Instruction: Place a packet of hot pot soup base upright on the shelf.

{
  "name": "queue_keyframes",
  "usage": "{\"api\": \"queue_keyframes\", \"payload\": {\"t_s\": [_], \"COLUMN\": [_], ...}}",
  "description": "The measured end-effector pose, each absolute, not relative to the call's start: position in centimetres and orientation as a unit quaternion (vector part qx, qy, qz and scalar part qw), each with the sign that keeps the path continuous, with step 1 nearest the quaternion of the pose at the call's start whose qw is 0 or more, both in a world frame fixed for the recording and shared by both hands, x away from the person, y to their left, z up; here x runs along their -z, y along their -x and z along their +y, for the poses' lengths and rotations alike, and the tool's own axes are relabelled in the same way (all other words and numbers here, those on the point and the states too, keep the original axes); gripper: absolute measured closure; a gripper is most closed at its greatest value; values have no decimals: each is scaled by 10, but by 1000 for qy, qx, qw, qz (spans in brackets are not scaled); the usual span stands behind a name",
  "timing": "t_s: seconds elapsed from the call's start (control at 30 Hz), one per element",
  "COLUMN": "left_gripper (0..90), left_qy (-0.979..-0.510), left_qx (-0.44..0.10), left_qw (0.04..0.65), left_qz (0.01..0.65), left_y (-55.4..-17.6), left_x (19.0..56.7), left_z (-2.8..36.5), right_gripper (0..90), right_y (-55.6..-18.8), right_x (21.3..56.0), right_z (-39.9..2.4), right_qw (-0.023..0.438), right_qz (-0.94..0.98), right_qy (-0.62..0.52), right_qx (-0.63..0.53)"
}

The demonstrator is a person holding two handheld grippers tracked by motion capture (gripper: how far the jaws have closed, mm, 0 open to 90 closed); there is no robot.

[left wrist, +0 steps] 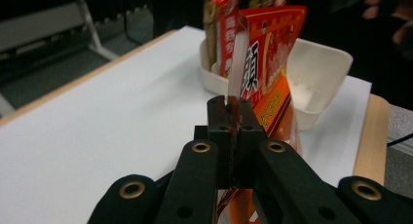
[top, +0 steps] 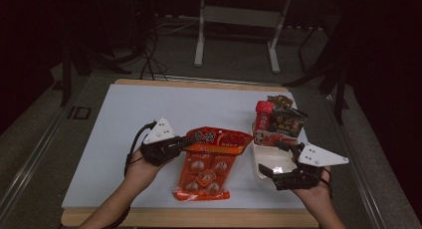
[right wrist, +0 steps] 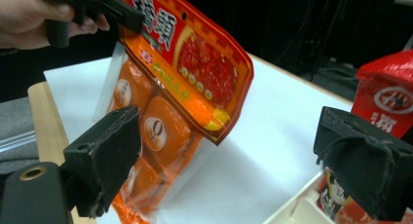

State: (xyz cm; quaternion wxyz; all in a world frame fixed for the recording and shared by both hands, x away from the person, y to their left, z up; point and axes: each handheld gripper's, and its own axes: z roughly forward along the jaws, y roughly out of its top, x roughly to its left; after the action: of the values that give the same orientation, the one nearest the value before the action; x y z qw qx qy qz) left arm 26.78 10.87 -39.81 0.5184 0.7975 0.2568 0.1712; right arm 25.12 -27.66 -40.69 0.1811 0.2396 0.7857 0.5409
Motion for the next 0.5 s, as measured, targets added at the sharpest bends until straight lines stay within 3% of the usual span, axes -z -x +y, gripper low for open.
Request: {"api": "queue_keyframes", "payload": {"t_s": [0.2, 0.5], "left_gripper": [900, 900], "left_qy": [-796, -772], "left_qx": [-177, -171], "left_qw": [533, 590], "left_qz": [225, 163], "left_y": [-252, -231], "left_x": [387, 363], "left_z": [101, 95], "right_gripper": [220, 248], "right_y": [-250, -251], "right_x": [407, 406], "right_z": [-277, -277], "right_qw": [160, 138], "right_qz": [789, 788], "right_qy": [-244, -236], "right_qx": [-540, -552]}}
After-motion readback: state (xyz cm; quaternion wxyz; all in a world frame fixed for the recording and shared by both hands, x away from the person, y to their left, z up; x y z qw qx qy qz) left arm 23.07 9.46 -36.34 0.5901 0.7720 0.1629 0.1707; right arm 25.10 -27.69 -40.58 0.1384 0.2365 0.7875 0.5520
